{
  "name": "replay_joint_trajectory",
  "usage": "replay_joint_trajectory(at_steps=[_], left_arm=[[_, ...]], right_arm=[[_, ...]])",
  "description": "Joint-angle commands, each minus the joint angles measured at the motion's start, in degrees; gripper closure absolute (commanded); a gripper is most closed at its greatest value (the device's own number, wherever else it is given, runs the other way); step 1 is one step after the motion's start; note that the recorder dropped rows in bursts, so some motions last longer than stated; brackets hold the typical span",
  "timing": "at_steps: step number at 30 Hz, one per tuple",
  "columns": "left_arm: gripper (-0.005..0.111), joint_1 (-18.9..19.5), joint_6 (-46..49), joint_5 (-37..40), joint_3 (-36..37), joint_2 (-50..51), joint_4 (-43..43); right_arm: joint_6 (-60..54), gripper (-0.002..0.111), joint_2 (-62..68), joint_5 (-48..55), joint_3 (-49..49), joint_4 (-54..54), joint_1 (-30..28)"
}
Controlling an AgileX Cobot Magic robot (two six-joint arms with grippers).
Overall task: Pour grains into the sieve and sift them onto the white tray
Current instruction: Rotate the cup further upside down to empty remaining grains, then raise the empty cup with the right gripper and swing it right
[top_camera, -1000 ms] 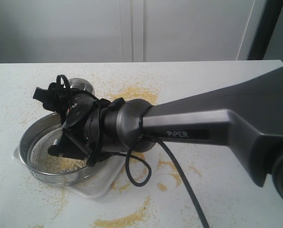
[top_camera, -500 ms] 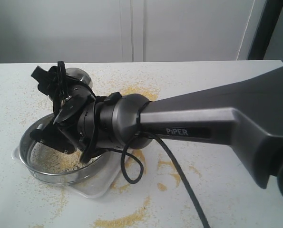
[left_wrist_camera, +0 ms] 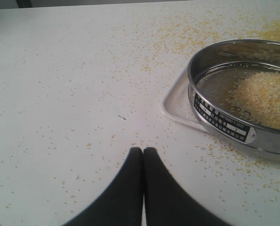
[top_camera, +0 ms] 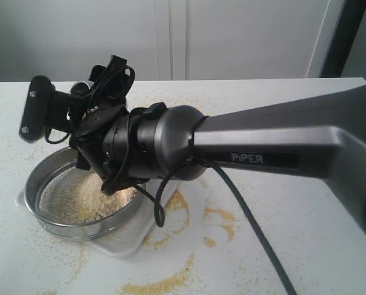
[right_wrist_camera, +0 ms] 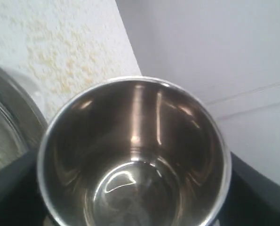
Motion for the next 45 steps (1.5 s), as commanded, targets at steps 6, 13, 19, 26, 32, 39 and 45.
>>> replay_joint_trajectory(at_steps=[6, 13, 19, 26, 32, 39, 45], left_arm=[[0.107, 0.01, -0.28, -0.15, 0.18, -0.17, -0.19], [0.107, 0.01, -0.28, -0.15, 0.18, -0.17, -0.19], [0.107, 0.01, -0.28, -0.15, 0.18, -0.17, -0.19], [0.107, 0.01, -0.28, -0.15, 0.18, -0.17, -0.19], [0.107, 0.01, -0.28, -0.15, 0.18, -0.17, -0.19], [0.107, 0.01, -0.28, -0.15, 0.18, -0.17, -0.19], [0.107, 0.01, -0.28, -0.15, 0.18, -0.17, -0.19]], right_arm=[[16.58, 0.108, -8.55, -28.27, 0.31, 4.01, -2.44], [27.88, 0.108, -13.72, -66.72, 3.68, 0.69, -12.35], [36.46, 0.108, -14.08, -74.17, 4.33, -6.83, -16.56], [35.15, 0.108, -15.84, -62.32, 4.45, -6.83, -19.56], [33.22, 0.108, -18.62, -46.81, 7.02, -6.83, -20.71], [44.15, 0.108, -20.02, -35.66, 12.19, -6.83, -22.17], [52.89, 0.108, -19.83, -36.05, 14.53, -6.83, -28.47]])
